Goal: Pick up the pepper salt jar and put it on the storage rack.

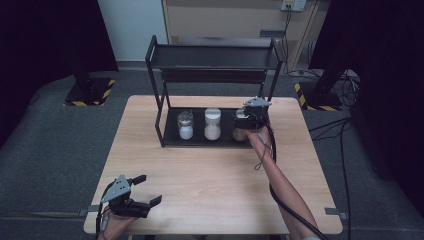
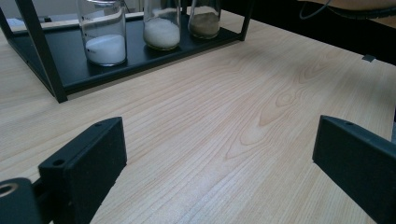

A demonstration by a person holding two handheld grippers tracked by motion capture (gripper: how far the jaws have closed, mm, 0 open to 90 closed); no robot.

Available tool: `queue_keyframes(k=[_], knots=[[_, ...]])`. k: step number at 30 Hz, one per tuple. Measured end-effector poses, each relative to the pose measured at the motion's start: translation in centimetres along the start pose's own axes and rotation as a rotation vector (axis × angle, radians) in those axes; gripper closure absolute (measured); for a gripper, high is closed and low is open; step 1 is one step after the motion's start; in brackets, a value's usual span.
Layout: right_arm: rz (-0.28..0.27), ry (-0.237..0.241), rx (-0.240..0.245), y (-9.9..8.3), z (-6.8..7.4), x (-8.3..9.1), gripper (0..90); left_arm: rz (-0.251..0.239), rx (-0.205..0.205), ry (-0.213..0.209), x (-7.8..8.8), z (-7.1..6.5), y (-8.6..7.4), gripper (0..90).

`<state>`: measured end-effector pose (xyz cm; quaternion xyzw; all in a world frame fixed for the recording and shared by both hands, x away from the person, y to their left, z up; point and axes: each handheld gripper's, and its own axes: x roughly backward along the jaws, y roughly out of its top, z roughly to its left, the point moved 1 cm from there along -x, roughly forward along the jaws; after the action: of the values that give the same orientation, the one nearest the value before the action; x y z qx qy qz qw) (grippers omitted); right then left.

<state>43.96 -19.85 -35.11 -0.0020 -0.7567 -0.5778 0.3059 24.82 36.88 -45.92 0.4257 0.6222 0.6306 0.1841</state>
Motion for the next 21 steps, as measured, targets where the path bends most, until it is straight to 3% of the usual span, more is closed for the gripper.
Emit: queue_keyframes(k=[12, 21], knots=[[-0.026, 0.016, 0.025, 1.3, -0.6, 1.8, 11.3, 0.001, 0.0, -0.002, -0.1, 0.0, 0.0, 1.8], [-0.066, 0.063, 0.044, 2.4, -1.1, 4.0, 10.8, 0.002, -0.002, -0.002, -0.1, 0.0, 0.0, 1.8]])
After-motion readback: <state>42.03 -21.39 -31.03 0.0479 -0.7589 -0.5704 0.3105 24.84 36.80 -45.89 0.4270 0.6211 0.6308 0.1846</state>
